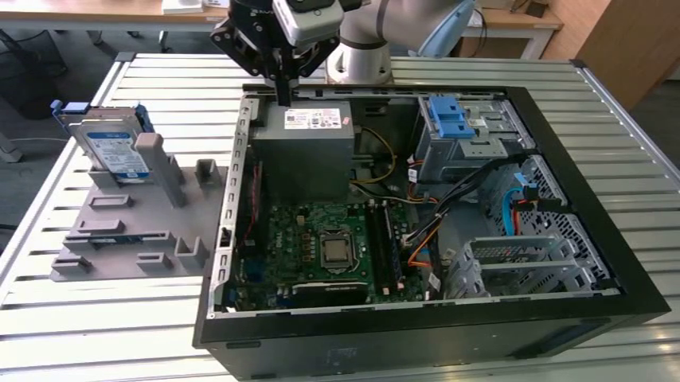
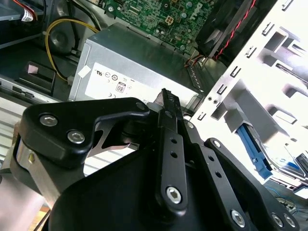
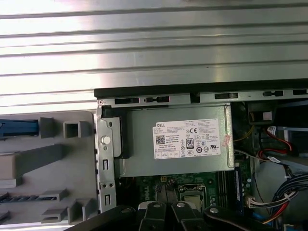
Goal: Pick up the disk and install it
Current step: 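Reach for the disk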
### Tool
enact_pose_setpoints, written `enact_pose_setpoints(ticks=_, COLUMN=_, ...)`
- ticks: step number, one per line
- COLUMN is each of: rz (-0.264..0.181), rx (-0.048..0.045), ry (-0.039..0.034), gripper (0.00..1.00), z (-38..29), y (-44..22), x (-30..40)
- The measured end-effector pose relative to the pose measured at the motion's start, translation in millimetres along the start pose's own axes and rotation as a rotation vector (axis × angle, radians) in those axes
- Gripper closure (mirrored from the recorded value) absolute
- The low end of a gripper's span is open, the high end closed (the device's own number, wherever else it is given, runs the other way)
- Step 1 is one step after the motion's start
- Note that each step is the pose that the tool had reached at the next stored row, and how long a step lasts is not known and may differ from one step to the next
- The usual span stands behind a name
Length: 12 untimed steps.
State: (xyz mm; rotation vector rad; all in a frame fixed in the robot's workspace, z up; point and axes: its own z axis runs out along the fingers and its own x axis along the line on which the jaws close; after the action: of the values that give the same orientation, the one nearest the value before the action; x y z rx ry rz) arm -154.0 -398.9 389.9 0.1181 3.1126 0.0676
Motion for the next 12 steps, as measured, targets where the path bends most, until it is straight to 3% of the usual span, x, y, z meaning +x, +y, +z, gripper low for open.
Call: enact_pose_setpoints(ticks=12, rz=0.000, rx=-0.0001, ry=0.0000, gripper=0.89, z=0.1, y=-0.2, x=2.6)
